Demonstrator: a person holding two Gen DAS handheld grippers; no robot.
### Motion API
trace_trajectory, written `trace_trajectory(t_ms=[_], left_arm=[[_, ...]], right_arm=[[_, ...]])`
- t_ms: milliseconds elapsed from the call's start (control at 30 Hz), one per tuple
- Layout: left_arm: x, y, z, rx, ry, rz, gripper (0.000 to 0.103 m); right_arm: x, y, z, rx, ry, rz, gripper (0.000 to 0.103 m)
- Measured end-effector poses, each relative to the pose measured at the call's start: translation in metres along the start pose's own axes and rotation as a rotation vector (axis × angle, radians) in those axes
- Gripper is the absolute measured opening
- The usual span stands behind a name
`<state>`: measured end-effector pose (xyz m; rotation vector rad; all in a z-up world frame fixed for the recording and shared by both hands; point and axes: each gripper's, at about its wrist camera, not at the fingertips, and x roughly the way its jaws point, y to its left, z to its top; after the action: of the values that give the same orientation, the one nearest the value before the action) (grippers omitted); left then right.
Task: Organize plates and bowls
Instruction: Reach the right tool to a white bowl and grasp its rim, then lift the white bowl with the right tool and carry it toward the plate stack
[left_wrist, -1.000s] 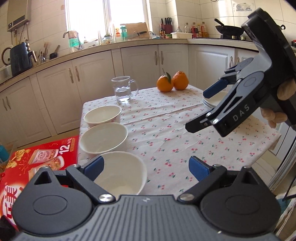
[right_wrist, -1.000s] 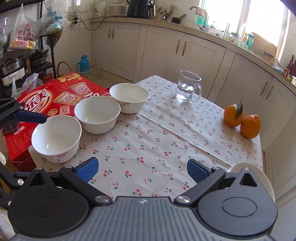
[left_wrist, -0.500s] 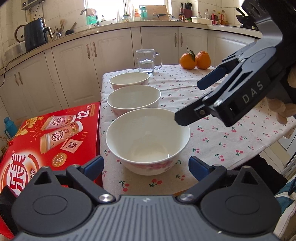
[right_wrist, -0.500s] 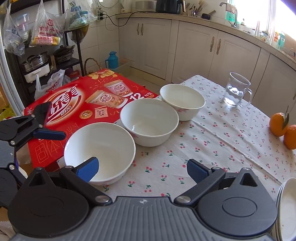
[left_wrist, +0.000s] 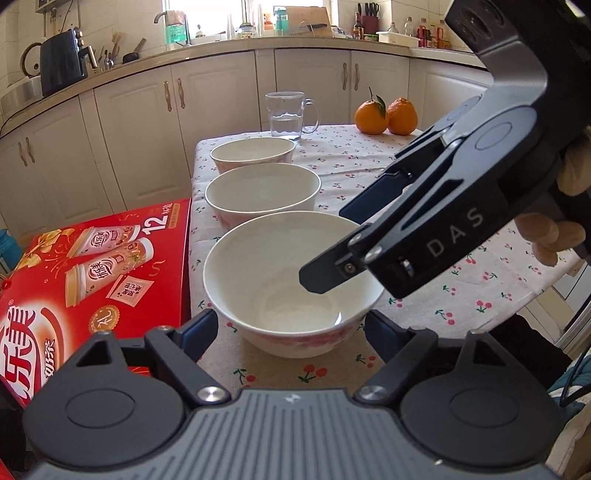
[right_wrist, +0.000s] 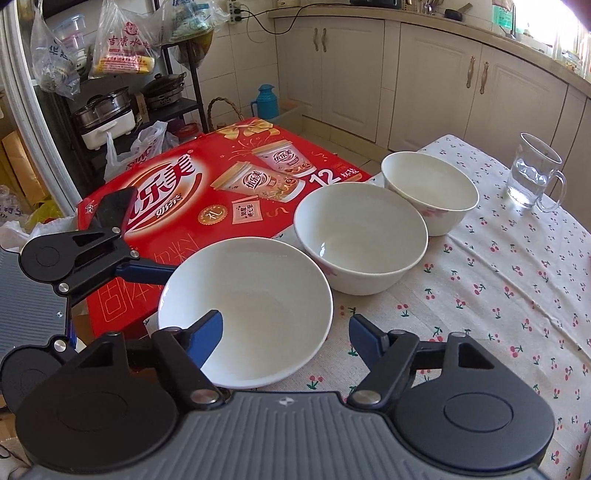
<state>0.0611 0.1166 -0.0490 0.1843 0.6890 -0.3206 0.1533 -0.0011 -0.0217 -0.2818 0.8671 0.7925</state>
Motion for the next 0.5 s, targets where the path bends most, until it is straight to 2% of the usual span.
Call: trace_trajectory(t_ms=[300,500], left_arm=[[0.000,0.002,0.001,0.010,-0.003,-0.017,0.084],[0.000,0.001,0.002,0.022,0.000,-0.018,0.083]], right_arm=[[0.015,-0.008,0.005,0.035,0.026,0.055,0.065],[0.014,-0.011,0.004,0.049,0.022,0.073,0.065]])
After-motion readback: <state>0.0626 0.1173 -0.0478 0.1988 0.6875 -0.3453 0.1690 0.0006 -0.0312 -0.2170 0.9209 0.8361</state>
